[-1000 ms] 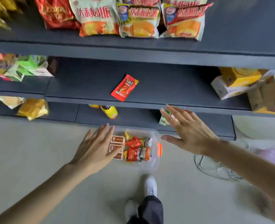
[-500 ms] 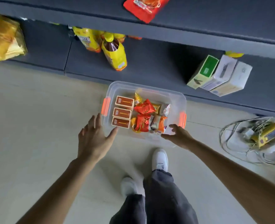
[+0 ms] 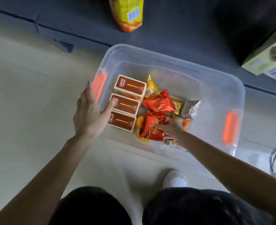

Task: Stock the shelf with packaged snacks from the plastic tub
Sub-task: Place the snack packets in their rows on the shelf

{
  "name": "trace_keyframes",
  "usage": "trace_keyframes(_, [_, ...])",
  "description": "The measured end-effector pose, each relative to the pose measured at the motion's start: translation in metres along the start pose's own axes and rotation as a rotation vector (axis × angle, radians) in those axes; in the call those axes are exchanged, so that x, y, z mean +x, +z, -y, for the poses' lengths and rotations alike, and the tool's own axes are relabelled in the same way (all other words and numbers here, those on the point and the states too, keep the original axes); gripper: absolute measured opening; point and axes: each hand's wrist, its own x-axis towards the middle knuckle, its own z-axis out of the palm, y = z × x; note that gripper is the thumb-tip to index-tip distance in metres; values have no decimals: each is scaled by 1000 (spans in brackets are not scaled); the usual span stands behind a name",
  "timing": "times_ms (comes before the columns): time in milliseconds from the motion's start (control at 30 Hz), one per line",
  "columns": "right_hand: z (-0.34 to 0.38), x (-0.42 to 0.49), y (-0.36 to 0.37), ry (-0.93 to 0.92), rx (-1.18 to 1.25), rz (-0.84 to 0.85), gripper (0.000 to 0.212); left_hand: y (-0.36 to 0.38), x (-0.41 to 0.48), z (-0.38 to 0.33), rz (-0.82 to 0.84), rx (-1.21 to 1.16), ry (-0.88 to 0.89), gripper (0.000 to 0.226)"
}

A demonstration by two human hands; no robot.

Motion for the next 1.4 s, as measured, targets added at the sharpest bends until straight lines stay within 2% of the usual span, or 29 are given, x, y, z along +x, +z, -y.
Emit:
trace_keyframes(100, [-7, 13, 10, -11, 98, -74, 35, 7, -1, 2, -96, -1, 25, 78])
trace_keyframes(233, [-6, 10, 3, 9, 191, 37, 30, 21, -17, -4, -209, -66, 332, 62])
trace_keyframes(433, [-11, -19, -33, -84, 113, 87, 40, 35, -42, -29, -94, -397, 433, 50])
trace_keyframes(533, [-4, -40, -51, -235, 62, 76, 32, 35, -39, -35, 57, -495, 379, 35])
trace_keyframes(600, [9, -55, -57, -370, 23, 118, 23, 36, -33, -37, 301, -633, 269, 39])
trace_keyframes(667, [25, -70, -54, -464, 26, 212, 28, 35, -26, -35, 546, -781, 180, 41])
trace_keyframes(733, [38, -75, -47, -533, 61, 306, 33, 32, -21, -28, 655, -770, 171, 31])
trace_keyframes(800, [46, -72, -40, -553, 134, 335, 35, 26, -20, -20, 589, -725, 161, 20])
trace_keyframes(867, [48, -54, -36, -498, 308, 235, 31, 16, -19, -12, 418, -755, 121, 11])
trace_keyframes(900, [45, -39, -35, -472, 334, 101, 28, 10, -18, -9, 331, -797, 107, 9])
trace_keyframes(967, [32, -1, -35, -424, 109, -240, 28, -4, -16, -2, 186, -893, 77, 8])
trace_keyframes(1000, [26, 17, -35, -392, -32, -338, 36, -11, -14, 2, 138, -945, 54, 10])
trace_keyframes(1067, [19, 42, -28, -369, -200, -366, 59, -24, -12, 9, 86, -1062, -14, 11])
trace_keyframes(1133, [19, 58, -20, -380, -345, -397, 72, -32, -13, 15, 48, -1146, -73, 10])
trace_keyframes(1200, [24, 67, -13, -356, -432, -473, 75, -37, -17, 18, 18, -1194, -109, 8])
trace_keyframes(1300, [29, 72, -7, -297, -412, -516, 72, -40, -21, 19, -16, -1266, -151, 11])
trace_keyframes(1400, [31, 66, -1, -352, -312, -432, 66, -41, -22, 19, -59, -1303, -212, 11])
